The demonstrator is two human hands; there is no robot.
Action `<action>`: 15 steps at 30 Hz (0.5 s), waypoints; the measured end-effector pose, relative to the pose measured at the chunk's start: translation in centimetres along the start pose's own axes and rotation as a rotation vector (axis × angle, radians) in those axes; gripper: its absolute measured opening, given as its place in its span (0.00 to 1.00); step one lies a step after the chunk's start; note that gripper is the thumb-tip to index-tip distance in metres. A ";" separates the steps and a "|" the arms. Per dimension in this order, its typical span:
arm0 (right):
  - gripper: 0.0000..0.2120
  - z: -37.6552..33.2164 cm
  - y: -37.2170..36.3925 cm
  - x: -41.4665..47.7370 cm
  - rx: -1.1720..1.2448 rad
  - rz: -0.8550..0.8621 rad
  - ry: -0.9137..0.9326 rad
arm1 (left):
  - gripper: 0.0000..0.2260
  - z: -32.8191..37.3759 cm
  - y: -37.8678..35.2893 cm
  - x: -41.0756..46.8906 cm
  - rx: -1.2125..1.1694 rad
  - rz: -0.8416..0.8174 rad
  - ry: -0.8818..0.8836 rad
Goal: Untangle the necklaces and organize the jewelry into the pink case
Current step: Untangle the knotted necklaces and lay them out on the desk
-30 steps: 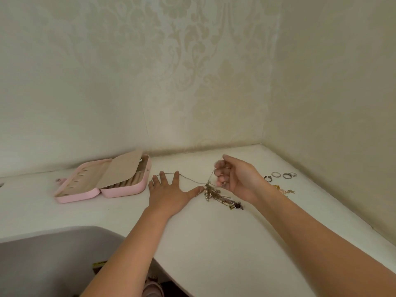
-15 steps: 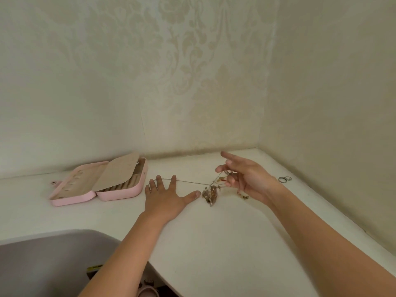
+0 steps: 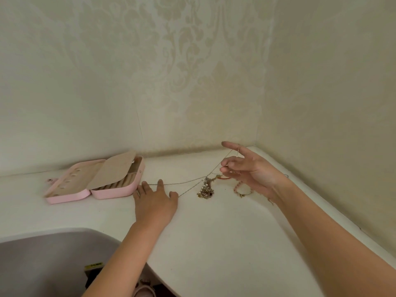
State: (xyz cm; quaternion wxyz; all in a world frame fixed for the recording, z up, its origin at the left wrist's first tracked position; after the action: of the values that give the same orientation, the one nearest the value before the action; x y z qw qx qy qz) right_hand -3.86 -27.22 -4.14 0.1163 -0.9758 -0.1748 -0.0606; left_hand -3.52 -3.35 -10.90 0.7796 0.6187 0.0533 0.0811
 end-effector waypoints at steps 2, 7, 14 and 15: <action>0.23 0.1 0.1 -0.1 -0.047 -0.021 -0.012 | 0.26 0.1 0.2 0.0 0.009 0.014 -0.023; 0.24 0.2 -0.5 0.2 -0.004 -0.063 -0.027 | 0.23 2.9 2.2 -0.4 -0.544 0.178 -0.307; 0.28 0.2 -0.8 0.2 0.109 -0.098 -0.035 | 0.11 10.0 2.5 -1.3 -1.117 -0.381 -0.435; 0.28 0.1 -0.7 0.3 0.124 -0.098 -0.038 | 0.12 10.2 2.2 -1.2 -1.134 -0.417 -0.436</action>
State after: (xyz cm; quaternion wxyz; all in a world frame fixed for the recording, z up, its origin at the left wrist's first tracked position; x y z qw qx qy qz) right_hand -3.87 -26.43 -4.06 0.1702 -0.9580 -0.2278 -0.0369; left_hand -2.93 -12.85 -6.48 0.9781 0.0892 -0.0385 -0.1841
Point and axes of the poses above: each hand's wrist, its own x-axis towards the middle knuckle, its own y-axis out of the back of the hand, z = x × y, the point moved 4 cm from there along x, towards the middle knuckle, and after that the axes turned 1 degree about y, right-handed, at the moved point
